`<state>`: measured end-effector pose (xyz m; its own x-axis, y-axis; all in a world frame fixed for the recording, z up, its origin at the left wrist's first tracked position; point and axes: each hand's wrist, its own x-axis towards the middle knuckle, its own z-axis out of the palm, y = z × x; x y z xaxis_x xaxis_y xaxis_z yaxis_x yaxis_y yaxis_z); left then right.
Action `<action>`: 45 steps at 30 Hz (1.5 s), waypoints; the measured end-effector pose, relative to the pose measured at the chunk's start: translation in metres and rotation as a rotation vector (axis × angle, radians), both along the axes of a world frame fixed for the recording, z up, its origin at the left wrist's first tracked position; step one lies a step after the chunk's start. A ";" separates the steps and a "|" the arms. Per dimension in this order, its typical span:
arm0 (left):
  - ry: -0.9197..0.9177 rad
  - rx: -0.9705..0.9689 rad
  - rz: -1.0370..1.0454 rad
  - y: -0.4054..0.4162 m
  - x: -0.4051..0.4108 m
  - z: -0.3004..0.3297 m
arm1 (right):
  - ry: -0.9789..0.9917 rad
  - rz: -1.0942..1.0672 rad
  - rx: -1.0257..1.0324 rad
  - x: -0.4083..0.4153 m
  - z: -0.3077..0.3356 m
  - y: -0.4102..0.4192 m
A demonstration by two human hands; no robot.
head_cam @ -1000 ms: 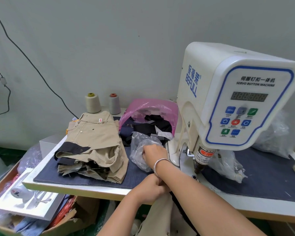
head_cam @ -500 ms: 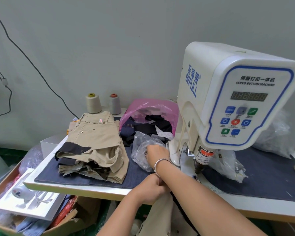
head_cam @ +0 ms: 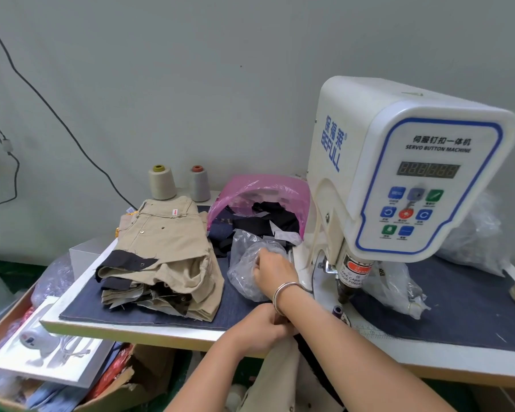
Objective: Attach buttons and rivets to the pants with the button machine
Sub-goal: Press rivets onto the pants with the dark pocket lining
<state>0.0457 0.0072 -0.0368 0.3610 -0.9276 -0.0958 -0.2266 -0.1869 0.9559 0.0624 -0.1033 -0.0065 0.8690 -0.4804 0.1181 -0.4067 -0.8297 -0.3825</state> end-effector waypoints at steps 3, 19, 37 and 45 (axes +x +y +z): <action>0.006 -0.009 -0.008 0.000 0.003 0.001 | -0.180 -0.027 0.192 -0.027 0.007 0.001; -0.001 -0.061 0.052 -0.001 -0.005 -0.001 | -0.507 -0.082 0.392 -0.106 -0.014 0.019; -0.005 -0.060 0.005 0.000 -0.005 0.004 | -0.491 0.023 0.181 -0.113 -0.021 0.021; 0.006 -0.061 0.000 0.000 -0.004 0.004 | -0.465 0.021 0.218 -0.112 -0.019 0.019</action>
<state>0.0420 0.0076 -0.0328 0.3611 -0.9316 -0.0414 -0.2210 -0.1286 0.9668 -0.0496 -0.0839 -0.0260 0.7578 -0.5201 0.3939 -0.1365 -0.7168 -0.6838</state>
